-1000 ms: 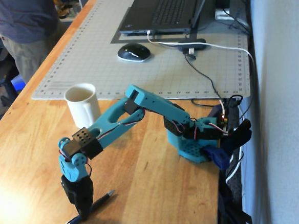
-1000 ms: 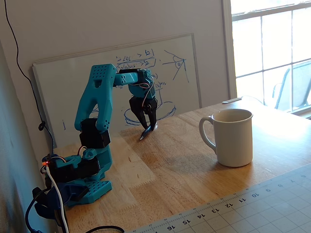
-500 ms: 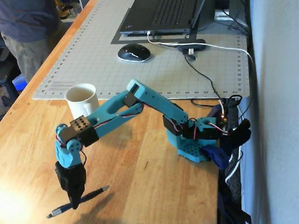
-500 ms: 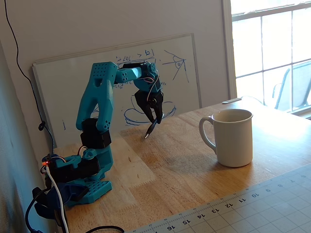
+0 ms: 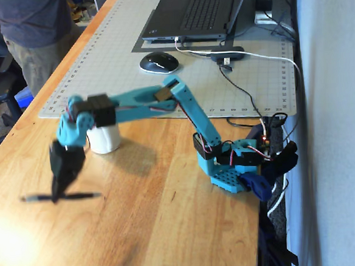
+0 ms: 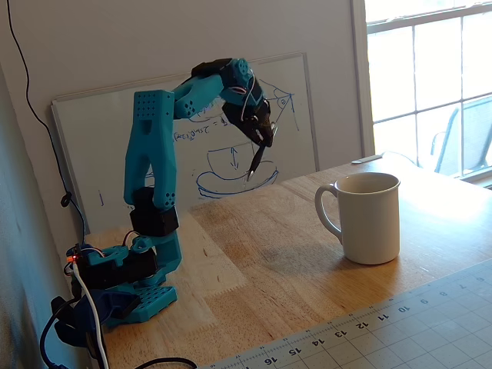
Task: Grasp a pen and put it in a mug.
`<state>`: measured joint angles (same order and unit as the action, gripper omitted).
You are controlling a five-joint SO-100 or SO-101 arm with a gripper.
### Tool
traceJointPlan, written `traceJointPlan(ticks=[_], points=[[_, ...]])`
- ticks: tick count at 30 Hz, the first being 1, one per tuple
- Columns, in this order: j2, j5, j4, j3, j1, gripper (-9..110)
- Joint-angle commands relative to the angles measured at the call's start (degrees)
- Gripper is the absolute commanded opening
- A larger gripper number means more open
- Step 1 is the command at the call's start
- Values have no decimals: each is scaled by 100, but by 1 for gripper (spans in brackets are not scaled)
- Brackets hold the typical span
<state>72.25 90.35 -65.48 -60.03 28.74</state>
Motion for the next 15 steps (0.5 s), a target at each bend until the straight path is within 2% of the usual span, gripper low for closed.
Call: traceJointPlan(ticks=[1,7,15], points=[[1178,-44,905,149,-527,3],[1266,-44,2294,141,-1151,3],[1327,-352,3305,141,-2294,3]])
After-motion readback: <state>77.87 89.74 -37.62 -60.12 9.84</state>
